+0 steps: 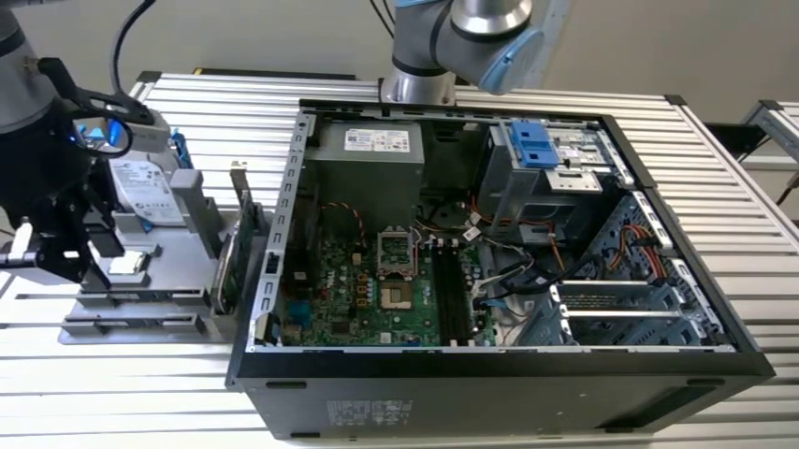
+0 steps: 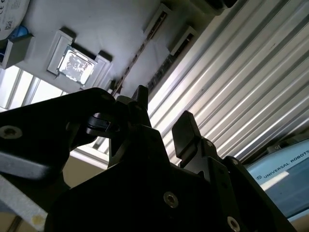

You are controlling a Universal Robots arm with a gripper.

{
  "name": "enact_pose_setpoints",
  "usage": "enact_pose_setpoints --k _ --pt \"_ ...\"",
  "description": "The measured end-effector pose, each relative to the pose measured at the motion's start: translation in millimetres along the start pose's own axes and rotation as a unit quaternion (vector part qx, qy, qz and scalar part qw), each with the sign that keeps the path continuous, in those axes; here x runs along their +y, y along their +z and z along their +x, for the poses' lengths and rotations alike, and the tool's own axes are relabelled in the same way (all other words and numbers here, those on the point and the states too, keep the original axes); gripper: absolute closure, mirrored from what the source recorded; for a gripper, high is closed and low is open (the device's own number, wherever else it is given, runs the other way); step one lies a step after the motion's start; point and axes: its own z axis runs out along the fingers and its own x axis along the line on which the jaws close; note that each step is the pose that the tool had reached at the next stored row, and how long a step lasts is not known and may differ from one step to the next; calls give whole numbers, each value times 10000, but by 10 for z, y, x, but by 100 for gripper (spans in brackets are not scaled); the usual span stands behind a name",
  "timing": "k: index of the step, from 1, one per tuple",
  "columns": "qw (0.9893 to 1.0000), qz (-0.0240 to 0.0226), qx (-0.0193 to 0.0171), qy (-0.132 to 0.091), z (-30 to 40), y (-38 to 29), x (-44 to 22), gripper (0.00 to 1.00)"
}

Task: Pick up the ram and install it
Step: 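Pick up the ram and move it above insertion slot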

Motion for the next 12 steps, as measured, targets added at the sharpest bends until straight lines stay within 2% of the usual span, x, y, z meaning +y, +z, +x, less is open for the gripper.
enact_pose_setpoints --k 12 --pt "10000 0 6 0 -7 118 -3 0"
